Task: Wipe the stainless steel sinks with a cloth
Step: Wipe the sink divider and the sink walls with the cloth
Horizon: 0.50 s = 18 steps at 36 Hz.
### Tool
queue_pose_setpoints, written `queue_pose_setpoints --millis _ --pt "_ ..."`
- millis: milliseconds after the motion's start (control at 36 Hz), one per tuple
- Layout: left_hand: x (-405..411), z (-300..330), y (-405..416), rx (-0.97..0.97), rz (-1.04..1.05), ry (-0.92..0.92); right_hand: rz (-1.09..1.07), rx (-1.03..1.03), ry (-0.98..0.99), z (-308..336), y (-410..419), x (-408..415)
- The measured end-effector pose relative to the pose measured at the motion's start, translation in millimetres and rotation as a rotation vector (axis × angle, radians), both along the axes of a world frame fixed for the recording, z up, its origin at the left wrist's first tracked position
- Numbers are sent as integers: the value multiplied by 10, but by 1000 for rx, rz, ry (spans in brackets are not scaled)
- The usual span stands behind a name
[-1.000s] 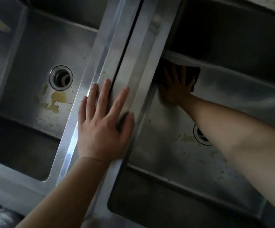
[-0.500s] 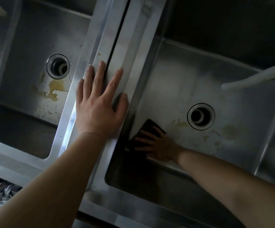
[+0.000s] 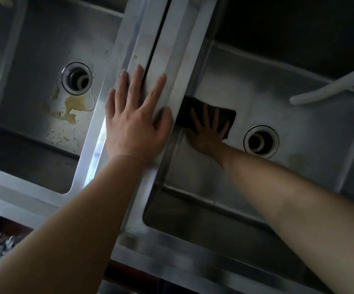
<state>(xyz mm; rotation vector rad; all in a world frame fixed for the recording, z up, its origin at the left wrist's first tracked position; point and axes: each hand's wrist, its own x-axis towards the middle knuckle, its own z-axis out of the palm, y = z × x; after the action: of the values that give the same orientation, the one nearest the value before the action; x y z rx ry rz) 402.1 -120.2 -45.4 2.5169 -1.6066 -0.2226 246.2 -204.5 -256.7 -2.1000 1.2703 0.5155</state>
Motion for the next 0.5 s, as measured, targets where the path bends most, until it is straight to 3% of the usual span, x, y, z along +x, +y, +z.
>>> queue_pose_setpoints --millis 111,333,500 --pt "-8 -2 9 -7 10 12 219 -48 -1 -34 497 -261" --pt "-23 -19 41 8 9 4 962 -67 -66 85 961 -919" --pt "-496 -26 716 32 153 -26 928 12 30 355 971 -1045"
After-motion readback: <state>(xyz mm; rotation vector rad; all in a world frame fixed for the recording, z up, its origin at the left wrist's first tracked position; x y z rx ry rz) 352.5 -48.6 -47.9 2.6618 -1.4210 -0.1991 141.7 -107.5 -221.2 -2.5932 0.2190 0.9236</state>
